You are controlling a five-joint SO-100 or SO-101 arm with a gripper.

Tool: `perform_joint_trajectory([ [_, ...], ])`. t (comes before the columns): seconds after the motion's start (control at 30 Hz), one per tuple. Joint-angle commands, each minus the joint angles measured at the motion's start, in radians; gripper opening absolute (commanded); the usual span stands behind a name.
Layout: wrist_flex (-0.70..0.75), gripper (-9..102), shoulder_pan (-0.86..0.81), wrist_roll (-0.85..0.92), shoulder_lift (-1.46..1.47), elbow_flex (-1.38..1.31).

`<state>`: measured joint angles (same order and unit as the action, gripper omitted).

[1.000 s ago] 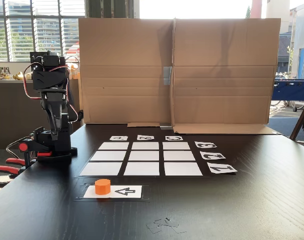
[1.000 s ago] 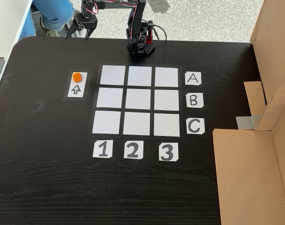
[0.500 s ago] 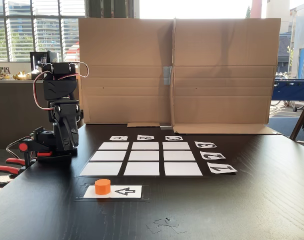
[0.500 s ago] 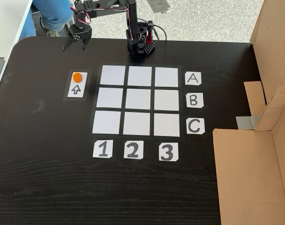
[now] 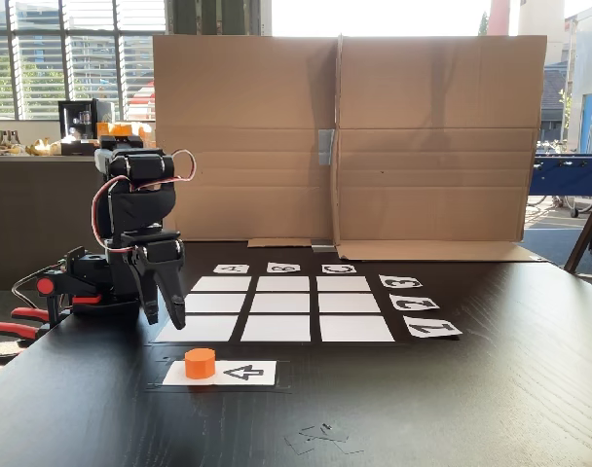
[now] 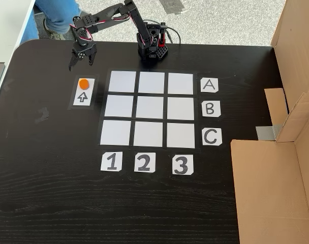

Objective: Pick up the round, orange token and place it in the grid on square A3.

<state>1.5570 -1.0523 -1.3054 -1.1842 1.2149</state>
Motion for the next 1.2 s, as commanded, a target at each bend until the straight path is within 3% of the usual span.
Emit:
perform_joint_trajectory([
  [0.0,0.006,40,0.018,-0.014,0.020,-0.063],
  [0.43,0.006,40,0.048,0.011,0.202,-0.236],
  [1.17,0.000,41,0.100,0.276,0.316,-0.304],
])
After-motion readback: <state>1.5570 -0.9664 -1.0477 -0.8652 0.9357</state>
